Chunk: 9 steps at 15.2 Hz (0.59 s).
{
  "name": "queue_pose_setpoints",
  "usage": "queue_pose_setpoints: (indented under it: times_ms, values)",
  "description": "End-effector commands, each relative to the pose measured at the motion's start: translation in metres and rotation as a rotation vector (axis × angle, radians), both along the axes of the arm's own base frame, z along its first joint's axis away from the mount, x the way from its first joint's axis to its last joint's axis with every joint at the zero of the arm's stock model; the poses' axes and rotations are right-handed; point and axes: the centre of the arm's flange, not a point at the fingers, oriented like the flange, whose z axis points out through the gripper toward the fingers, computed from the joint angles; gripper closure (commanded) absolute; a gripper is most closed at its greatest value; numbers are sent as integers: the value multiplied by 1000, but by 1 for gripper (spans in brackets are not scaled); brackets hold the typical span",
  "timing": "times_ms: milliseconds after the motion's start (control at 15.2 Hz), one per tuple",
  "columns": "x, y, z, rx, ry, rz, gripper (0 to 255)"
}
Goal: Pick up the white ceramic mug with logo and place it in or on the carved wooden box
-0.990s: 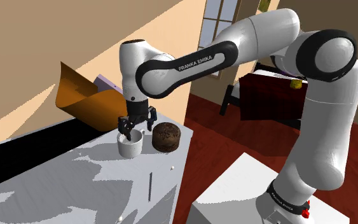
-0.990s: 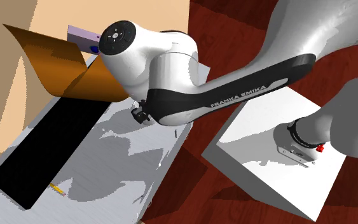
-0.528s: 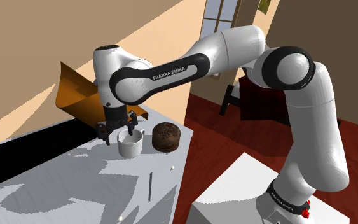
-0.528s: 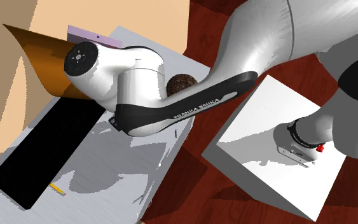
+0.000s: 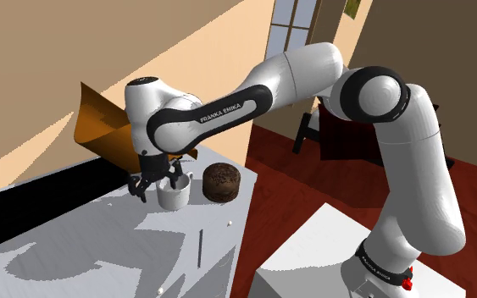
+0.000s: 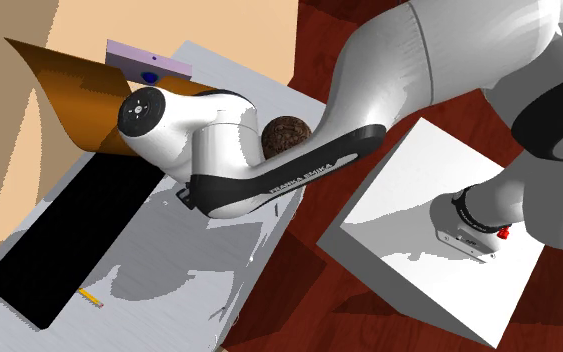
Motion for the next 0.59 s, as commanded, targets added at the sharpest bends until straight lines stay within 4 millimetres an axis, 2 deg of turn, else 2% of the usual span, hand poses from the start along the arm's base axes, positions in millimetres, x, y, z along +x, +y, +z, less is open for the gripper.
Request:
queue_pose_setpoints:
  times_ms: [0,330,396,528]
  values:
    - [0,-1,-2,0,-1,0,0]
    - [0,-1,-2,0,-1,0,0]
    - [0,-1,-2,0,-1,0,255]
    - [0,-1,-2,0,-1,0,255]
